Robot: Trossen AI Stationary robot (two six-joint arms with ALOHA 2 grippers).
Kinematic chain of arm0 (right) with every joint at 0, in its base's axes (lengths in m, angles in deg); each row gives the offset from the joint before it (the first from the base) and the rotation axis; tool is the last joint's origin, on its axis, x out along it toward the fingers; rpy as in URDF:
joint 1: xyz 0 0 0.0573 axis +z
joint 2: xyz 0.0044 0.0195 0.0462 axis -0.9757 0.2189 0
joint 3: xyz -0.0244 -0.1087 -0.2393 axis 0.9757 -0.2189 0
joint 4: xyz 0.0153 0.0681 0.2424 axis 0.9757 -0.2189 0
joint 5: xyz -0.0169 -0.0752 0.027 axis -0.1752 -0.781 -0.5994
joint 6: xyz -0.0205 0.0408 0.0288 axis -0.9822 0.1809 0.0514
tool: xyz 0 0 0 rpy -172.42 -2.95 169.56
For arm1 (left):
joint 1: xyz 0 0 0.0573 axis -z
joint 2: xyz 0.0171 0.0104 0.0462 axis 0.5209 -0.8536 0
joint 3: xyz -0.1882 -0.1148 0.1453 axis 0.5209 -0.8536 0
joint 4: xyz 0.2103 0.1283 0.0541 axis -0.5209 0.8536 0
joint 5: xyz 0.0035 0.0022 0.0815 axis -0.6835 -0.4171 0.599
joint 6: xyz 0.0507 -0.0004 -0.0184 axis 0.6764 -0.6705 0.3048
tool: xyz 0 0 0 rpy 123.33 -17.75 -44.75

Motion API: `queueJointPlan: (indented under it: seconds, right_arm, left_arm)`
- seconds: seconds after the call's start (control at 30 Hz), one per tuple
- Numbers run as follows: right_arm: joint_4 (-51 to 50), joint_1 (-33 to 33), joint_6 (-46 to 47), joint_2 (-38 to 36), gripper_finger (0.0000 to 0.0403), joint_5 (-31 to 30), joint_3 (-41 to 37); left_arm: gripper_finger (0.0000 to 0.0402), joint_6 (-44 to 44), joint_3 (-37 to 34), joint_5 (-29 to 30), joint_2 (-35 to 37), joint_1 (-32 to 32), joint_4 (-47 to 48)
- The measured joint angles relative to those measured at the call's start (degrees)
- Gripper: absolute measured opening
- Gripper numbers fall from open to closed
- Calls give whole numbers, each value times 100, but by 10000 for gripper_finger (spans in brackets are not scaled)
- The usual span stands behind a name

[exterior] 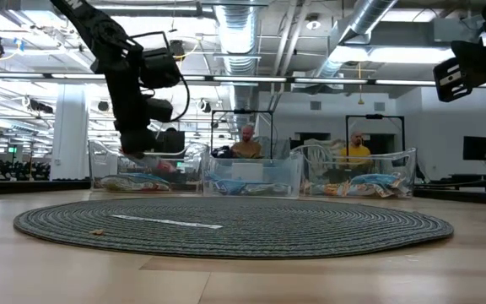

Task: Pick and place Granola Bars by type
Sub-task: Put the red granola bar into the left transparent bin, then return to Home Position

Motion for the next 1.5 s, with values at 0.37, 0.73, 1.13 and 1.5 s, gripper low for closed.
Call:
queueJointPlan:
  seconds: [0.37,0.73,1.13,1.5]
  right_arm:
    - [0,1,0,0,142,0,0]
    - [0,1,0,-1,137,0,0]
    - [0,2,0,-2,138,-1,0]
    - [0,1,0,-2,139,-1,0]
  left_arm:
    - [55,240,0,-274,1,-54,58]
    - [122,204,0,-266,1,-56,58]
    - [126,-1,0,-629,908,941,-367]
    - [126,-312,-235,-3200,1381,3142,-1833]
